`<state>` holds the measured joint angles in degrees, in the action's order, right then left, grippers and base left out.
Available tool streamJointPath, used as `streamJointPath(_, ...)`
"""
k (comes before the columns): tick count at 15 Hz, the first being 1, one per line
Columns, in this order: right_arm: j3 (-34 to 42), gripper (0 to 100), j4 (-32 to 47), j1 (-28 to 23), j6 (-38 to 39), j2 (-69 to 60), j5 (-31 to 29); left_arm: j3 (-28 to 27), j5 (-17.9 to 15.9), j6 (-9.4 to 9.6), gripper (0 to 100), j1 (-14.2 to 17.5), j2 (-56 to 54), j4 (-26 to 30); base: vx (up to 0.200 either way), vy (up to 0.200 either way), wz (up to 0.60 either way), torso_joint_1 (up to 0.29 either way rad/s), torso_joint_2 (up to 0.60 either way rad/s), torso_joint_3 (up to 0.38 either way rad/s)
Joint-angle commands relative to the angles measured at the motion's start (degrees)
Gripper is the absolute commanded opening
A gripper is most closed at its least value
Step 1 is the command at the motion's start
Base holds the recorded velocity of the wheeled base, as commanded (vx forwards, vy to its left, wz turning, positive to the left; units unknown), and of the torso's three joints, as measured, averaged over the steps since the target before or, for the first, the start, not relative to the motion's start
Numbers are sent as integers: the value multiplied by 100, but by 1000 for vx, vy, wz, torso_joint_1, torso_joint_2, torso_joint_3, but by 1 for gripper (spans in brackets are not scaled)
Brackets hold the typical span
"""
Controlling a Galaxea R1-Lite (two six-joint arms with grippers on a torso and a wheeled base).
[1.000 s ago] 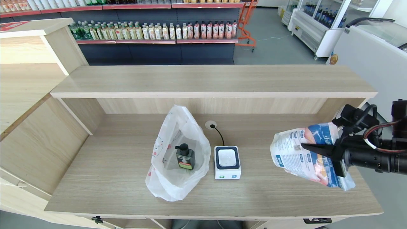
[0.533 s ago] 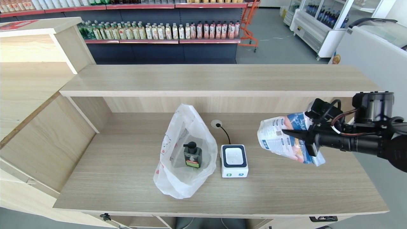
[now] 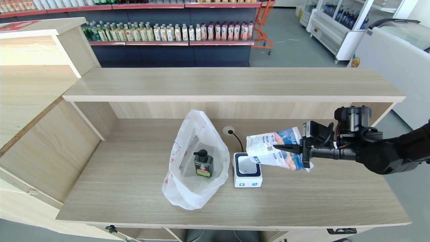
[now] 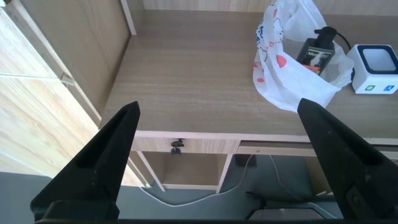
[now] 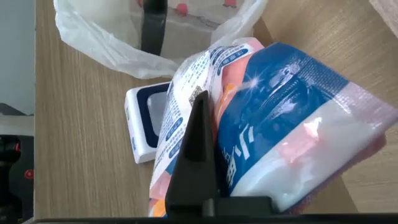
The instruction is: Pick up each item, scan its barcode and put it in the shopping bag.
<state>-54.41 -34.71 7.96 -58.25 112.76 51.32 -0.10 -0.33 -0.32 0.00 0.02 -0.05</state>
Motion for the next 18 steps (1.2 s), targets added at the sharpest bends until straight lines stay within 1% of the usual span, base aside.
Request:
streamJointPath(1, -17, 0, 8, -5, -284, 273, 18, 1, -2, -3, 100, 0, -2, -4, 0, 0, 0, 0, 0, 0)
streamJointPath(3, -17, 0, 17, -23, -547, 360, 88, 1, -2, -3, 100, 0, -2, -4, 0, 0, 0, 0, 0, 0)
streamJointPath(7, -132, 0, -1, -5, -653, 519, 141, 1, -2, -3, 100, 0, -2, -4, 0, 0, 0, 0, 0, 0)
streamJointPath(10, -228, 0, -19, 13, -697, 607, 264, 1, -2, -3, 100, 0, -2, -4, 0, 0, 0, 0, 0, 0)
streamJointPath(18, -659, 0, -150, 4, -723, 668, 264, 1, -2, -3, 100, 0, -2, -4, 0, 0, 0, 0, 0, 0)
